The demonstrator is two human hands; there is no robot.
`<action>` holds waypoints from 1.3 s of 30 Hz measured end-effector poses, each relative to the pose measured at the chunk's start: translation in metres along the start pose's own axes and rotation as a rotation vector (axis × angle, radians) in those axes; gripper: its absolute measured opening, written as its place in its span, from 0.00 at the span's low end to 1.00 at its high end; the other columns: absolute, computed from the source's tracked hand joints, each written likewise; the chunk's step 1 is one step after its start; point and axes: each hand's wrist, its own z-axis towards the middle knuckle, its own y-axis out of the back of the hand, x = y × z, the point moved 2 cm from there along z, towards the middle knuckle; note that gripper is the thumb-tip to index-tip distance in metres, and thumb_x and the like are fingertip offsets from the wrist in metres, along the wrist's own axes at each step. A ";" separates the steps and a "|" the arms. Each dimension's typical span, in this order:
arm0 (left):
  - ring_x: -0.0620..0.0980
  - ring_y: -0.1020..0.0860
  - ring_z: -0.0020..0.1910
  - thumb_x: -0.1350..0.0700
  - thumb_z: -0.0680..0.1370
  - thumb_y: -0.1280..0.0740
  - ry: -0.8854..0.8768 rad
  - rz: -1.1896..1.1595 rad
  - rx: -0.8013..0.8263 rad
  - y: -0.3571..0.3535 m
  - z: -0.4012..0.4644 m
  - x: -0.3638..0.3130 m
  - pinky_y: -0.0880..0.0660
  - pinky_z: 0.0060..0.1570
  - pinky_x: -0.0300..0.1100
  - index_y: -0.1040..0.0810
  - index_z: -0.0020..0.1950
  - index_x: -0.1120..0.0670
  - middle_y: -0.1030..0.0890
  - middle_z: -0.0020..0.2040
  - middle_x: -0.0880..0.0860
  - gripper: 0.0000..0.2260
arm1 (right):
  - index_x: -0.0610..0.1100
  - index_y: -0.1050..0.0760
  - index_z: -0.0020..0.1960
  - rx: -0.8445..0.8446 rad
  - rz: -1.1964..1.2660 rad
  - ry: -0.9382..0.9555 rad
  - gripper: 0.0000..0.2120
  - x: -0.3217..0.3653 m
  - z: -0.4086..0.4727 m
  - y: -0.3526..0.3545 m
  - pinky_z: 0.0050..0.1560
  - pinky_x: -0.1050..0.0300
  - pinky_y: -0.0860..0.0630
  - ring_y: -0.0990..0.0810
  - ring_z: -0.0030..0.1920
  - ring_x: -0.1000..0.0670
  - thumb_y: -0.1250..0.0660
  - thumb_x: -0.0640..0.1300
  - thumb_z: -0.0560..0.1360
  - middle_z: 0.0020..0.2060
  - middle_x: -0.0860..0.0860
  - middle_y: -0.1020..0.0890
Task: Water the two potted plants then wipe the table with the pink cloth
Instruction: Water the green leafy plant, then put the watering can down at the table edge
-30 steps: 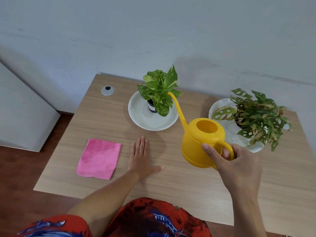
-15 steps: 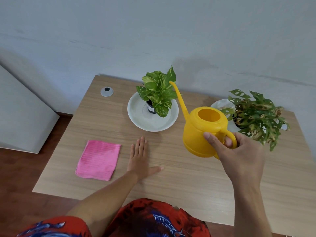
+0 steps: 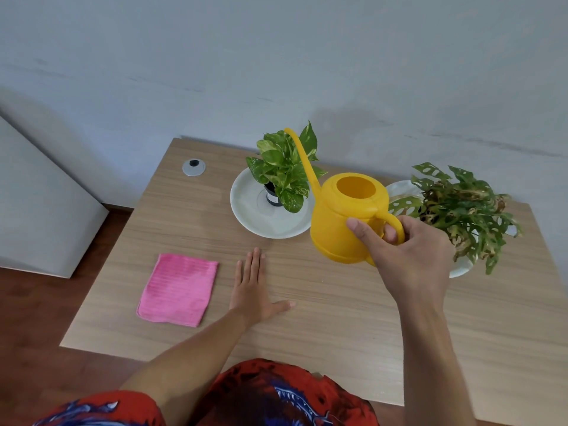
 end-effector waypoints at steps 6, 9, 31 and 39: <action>0.53 0.76 0.76 0.16 0.66 0.49 0.016 0.027 0.041 0.001 0.000 -0.001 0.71 0.77 0.56 0.72 0.79 0.60 0.75 0.78 0.57 0.63 | 0.41 0.36 0.29 -0.016 0.172 -0.085 0.30 -0.024 -0.010 -0.010 0.32 0.47 0.25 0.28 0.28 0.46 0.20 0.58 0.64 0.24 0.48 0.28; 0.53 0.77 0.76 0.16 0.65 0.49 0.031 0.040 0.052 0.002 0.000 -0.004 0.71 0.77 0.57 0.73 0.78 0.60 0.76 0.78 0.57 0.64 | 0.42 0.36 0.27 -0.048 0.285 -0.104 0.29 -0.039 -0.017 -0.009 0.33 0.55 0.28 0.27 0.29 0.58 0.18 0.54 0.64 0.22 0.55 0.30; 0.55 0.62 0.82 0.33 0.76 0.35 -0.642 0.252 0.190 -0.059 0.001 -0.239 0.68 0.77 0.53 0.54 0.82 0.62 0.60 0.83 0.60 0.49 | 0.47 0.37 0.25 -0.629 0.377 -0.491 0.28 -0.195 -0.108 0.121 0.36 0.55 0.29 0.28 0.32 0.59 0.16 0.49 0.64 0.24 0.55 0.31; 0.57 0.62 0.82 0.23 0.70 0.49 -0.791 0.241 0.218 -0.109 -0.020 -0.363 0.72 0.75 0.50 0.56 0.83 0.60 0.60 0.83 0.58 0.54 | 0.47 0.33 0.24 -0.794 0.277 -0.666 0.26 -0.293 -0.137 0.207 0.39 0.57 0.26 0.18 0.40 0.63 0.16 0.51 0.63 0.28 0.55 0.20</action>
